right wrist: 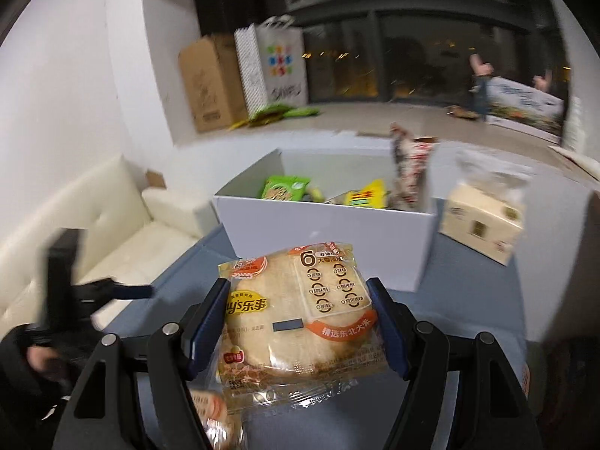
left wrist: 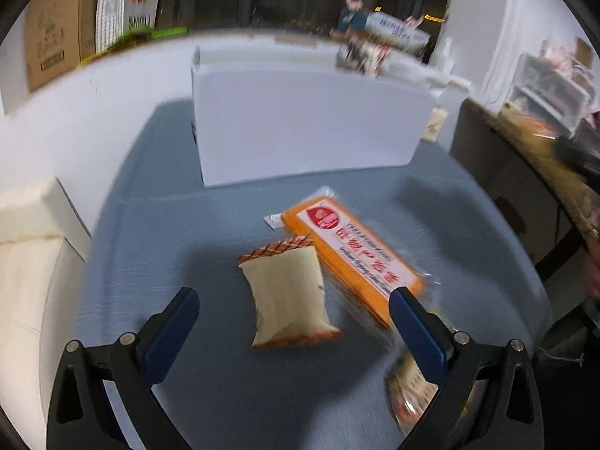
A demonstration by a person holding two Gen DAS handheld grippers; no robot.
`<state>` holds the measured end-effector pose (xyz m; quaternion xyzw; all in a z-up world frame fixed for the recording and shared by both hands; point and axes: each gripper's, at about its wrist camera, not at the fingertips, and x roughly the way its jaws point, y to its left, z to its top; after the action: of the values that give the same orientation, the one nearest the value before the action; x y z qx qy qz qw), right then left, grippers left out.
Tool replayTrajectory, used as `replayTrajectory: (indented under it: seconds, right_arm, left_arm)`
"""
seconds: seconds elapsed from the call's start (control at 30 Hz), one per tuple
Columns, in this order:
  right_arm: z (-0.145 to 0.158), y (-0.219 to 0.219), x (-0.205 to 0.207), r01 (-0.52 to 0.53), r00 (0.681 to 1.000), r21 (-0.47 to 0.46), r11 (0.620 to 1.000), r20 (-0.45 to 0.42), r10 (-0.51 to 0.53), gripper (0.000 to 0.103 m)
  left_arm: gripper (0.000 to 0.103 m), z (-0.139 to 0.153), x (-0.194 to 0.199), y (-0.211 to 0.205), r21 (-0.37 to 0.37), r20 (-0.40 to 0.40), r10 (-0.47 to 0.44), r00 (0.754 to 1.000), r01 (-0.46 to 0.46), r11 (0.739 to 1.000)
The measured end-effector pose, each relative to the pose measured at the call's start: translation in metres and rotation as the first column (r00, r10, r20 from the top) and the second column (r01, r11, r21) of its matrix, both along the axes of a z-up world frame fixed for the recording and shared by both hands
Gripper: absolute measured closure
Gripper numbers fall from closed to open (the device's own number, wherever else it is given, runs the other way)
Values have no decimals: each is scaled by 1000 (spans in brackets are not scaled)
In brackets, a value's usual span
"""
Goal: Organize snacks
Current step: 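Grasp the cream pastry with the left tool while the right grasps the round bread bun, then drop the cream pastry and round bread bun into the white box from both tools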
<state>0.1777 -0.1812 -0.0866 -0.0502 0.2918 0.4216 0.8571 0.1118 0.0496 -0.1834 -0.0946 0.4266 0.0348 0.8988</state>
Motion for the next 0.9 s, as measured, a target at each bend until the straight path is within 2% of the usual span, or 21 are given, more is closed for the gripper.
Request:
replayTrajectory:
  seconds: [0.13,0.2,0.3,0.37,0.43,0.53,0.67,0.8,0.9]
  right_arm:
    - [5,-38,-16,72,997,48,996,11,-73,27]
    - [6,-51,-23,90,996,68,994,5,-90,27]
    - [3,-62,-29,116,993,74,990,16,-118,27]
    - [-1,-65,-32,121,992,86,989,5,-122,27]
    - [-6,-64,-35,120,993,79,990,4,-120,27]
    - [-17,-57,-38,104,995,69,992,-15,-103,27]
    - [-26,-47,-41,85,996,44,995,-22,-84,27]
    - [-25,-36,-38,79,997,27,997,-8,-79,27]
    - [-14,-29,-29,80,997,37,996,-2,-80,27]
  left_arm:
    - [1,-23,19,5,8,-93,93,991,-93,996]
    - [1,-26,21,0,59,-84,103,991,-99,993]
    - [5,-28,22,-1,78,-81,122,989,-116,990]
    - [38,-27,18,-2,131,-56,128,990,-120,984]
    - [55,-25,10,4,122,-41,130,991,-124,985]
    - [57,-21,-2,16,51,-5,113,994,-112,992]
    - [57,-1,-27,22,17,85,111,990,-113,994]
    - [57,43,-36,25,-6,197,85,977,-86,996]
    - [57,81,-26,29,-24,267,54,962,-50,998]
